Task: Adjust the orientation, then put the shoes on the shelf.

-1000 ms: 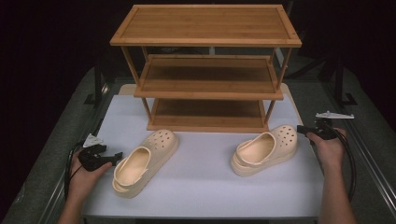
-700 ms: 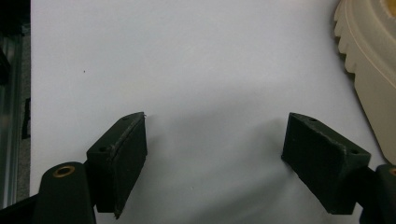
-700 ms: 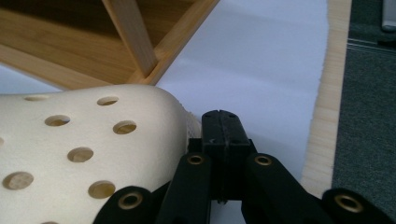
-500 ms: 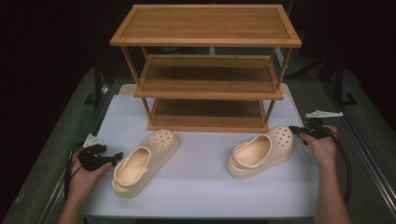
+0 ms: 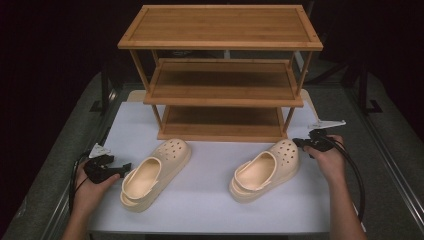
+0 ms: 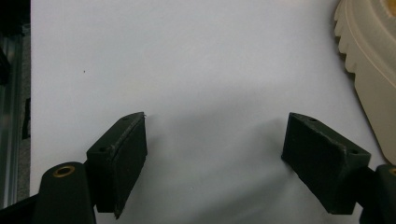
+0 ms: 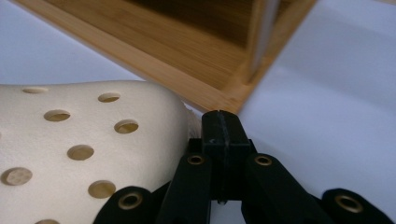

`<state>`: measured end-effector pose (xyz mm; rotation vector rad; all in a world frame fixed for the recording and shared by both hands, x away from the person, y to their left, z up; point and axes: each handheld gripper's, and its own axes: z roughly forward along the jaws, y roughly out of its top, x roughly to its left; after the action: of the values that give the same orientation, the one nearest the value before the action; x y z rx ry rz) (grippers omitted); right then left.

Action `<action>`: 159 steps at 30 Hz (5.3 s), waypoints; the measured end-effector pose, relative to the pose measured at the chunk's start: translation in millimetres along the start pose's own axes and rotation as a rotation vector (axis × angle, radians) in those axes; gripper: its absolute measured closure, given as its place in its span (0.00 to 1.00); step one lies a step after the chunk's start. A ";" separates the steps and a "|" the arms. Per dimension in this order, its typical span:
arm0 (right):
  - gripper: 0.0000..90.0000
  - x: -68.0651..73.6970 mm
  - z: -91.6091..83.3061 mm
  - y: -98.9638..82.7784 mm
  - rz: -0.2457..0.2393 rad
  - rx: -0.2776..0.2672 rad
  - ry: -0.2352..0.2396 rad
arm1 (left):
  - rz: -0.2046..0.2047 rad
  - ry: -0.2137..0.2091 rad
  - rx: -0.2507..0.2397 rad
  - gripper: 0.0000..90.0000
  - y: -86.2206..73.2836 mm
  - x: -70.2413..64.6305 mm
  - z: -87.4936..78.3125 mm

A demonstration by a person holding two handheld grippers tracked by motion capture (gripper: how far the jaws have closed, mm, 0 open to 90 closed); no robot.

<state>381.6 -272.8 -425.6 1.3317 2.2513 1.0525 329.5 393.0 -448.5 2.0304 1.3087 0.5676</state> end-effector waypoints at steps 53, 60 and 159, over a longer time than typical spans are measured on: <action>1.00 62.4 -23.9 -40.4 -0.102 0.051 0.170 | -0.001 -0.001 0.000 0.24 0.0 0.1 0.0; 1.00 63.0 -21.5 -39.1 -0.108 0.055 0.179 | -0.002 -0.001 0.001 0.24 0.0 0.2 0.1; 0.45 161.2 -11.6 27.1 -0.167 -0.036 0.266 | 0.001 -0.170 -0.117 0.36 30.1 -3.1 -57.4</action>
<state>308.5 -132.4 -383.3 1.0185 2.4687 1.2655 309.4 397.8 -386.9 1.9378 1.1479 0.4499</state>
